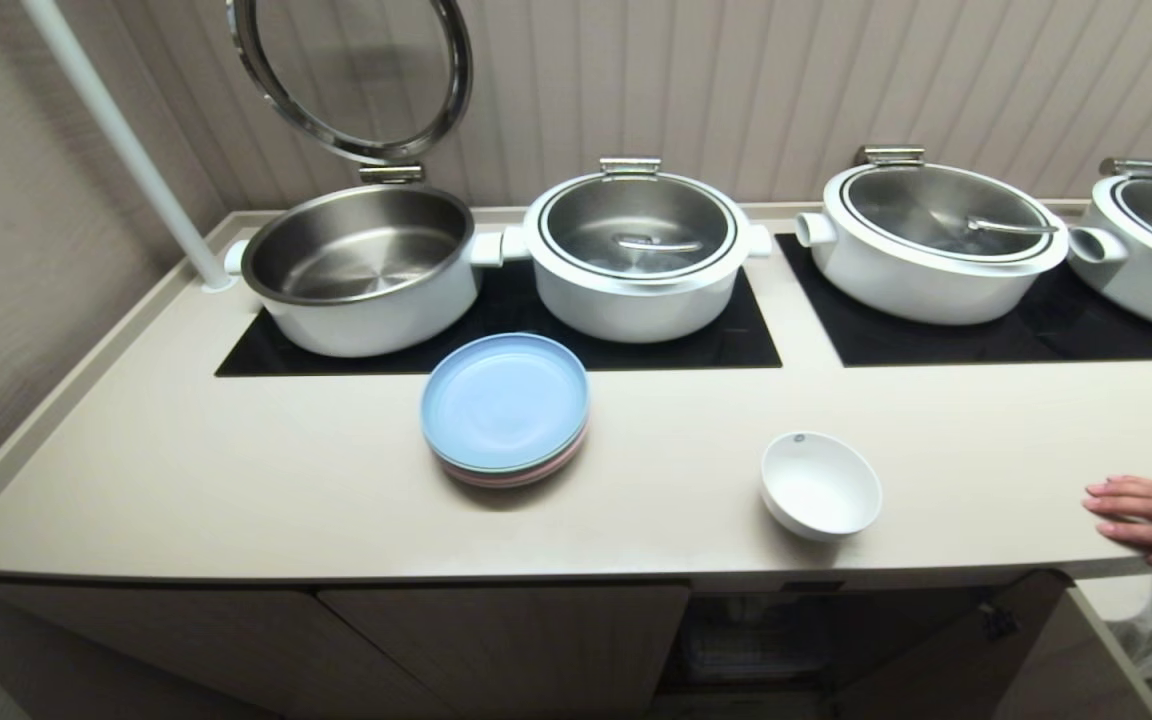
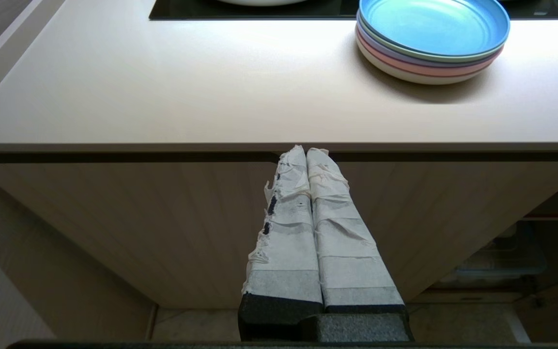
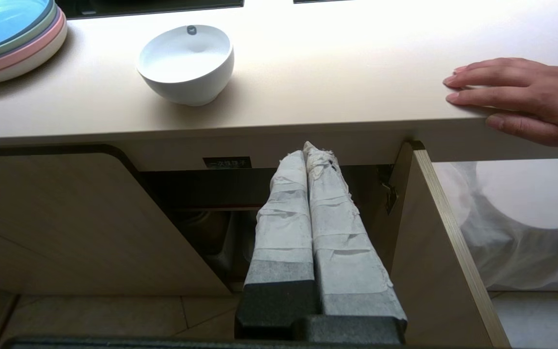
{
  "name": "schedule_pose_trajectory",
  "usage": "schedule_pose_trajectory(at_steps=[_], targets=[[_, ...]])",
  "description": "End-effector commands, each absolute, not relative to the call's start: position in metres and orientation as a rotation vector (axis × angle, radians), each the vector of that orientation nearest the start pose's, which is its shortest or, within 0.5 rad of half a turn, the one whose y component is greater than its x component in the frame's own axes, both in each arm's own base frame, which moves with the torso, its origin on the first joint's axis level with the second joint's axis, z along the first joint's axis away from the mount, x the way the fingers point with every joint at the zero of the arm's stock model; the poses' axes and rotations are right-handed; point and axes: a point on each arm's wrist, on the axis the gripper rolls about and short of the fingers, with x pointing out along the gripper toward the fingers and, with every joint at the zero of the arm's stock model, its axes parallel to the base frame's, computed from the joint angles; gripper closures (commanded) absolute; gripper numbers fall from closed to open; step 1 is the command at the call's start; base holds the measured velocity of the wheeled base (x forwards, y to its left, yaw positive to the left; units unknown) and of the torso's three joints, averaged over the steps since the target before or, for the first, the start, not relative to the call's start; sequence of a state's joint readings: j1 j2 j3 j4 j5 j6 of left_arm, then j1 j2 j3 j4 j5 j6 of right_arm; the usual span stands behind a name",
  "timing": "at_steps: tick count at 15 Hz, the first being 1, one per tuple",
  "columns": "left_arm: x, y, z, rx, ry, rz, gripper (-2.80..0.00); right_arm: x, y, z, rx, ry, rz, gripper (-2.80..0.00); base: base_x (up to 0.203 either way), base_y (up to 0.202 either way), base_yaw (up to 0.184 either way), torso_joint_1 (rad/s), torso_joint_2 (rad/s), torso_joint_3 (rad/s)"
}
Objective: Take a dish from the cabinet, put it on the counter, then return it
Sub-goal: Pick up the bowl from the table
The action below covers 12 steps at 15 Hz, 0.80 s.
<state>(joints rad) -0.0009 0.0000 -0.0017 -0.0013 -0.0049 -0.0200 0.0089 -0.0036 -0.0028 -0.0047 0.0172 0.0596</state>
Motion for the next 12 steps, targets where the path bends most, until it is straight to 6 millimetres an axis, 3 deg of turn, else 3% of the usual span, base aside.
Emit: schedule_pose_trajectory(at_steps=[1, 5, 12], targets=[[-0.023, 0.0, 0.076, -0.02, -0.003, -0.006, 0.0, -0.023, 0.0, 0.077, 0.052, -0.009, 0.026, 0.0, 0.0, 0.0, 0.0, 0.0, 0.0, 0.0], [-0.023, 0.0, 0.076, -0.02, -0.003, -0.007, 0.0, -0.023, 0.0, 0.077, 0.009, -0.01, 0.025, 0.0, 0.0, 0.0, 0.0, 0.0, 0.0, 0.0], [-0.023, 0.0, 0.076, -0.02, -0.003, -0.005, 0.0, -0.04, 0.0, 0.108, 0.011, 0.013, 0.023, 0.0, 0.0, 0.0, 0.0, 0.0, 0.0, 0.0]])
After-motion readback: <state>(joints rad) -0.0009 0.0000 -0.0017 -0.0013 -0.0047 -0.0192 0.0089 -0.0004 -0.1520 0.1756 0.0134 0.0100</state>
